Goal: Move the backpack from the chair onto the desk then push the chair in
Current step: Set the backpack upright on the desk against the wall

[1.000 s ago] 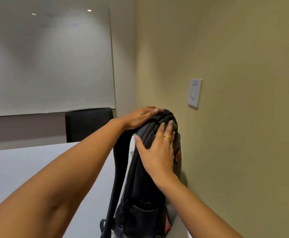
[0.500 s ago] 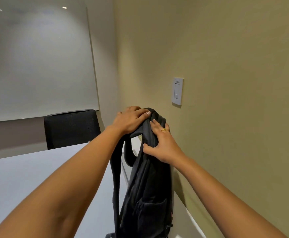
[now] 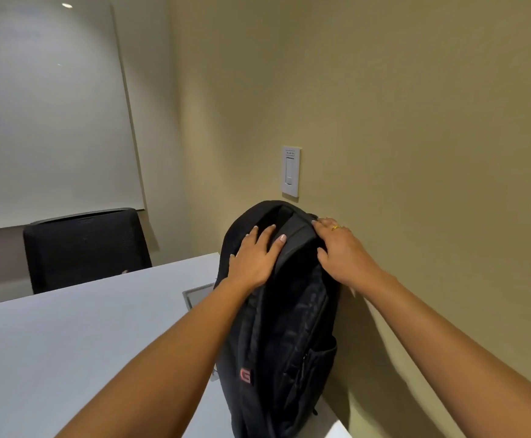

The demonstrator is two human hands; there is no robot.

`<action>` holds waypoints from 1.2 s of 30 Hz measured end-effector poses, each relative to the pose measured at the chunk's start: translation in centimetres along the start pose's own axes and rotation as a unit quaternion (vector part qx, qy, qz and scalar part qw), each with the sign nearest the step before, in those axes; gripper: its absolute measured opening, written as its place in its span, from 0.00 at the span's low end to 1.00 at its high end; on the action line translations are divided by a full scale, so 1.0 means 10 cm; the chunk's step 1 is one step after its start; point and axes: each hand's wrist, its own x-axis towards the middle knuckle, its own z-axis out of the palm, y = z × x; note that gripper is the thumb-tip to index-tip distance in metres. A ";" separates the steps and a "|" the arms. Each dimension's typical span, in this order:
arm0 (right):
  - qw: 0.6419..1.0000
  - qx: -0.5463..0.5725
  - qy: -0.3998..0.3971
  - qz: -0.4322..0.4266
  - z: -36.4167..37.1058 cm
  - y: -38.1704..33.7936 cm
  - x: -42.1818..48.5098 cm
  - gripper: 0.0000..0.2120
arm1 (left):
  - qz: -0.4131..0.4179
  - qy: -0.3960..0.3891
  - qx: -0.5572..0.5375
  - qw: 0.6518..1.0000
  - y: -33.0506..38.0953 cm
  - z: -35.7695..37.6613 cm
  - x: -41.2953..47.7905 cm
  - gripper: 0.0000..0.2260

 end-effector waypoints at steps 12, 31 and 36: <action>0.997 -0.039 0.050 -0.045 0.31 -0.20 0.21 0.19 | 0.025 0.014 -0.239 0.970 -0.21 0.03 -0.02 0.20; 0.970 -0.230 0.047 -0.065 0.56 -0.02 0.14 0.21 | -0.049 -0.232 -0.152 0.960 -0.83 0.07 -0.04 0.27; 0.971 -0.226 0.063 -0.044 0.63 -0.14 0.22 0.21 | -0.041 -0.198 0.020 0.979 -0.98 -0.39 0.20 0.34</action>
